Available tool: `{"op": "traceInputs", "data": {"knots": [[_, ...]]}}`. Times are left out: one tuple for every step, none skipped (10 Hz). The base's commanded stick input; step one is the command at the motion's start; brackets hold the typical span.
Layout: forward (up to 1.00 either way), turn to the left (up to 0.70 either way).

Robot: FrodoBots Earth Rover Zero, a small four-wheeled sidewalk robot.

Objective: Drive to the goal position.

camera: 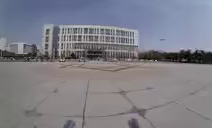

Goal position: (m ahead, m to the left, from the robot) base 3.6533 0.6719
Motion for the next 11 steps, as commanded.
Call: {"op": "traceInputs", "data": {"knots": [[1.0,0.0],[1.0,0.0],[1.0,0.0],[1.0,0.0],[1.0,0.0],[1.0,0.0],[0.1,0.0],[0.0,0.0],[0.0,0.0],[0.0,0.29],[0.0,0.45]]}}
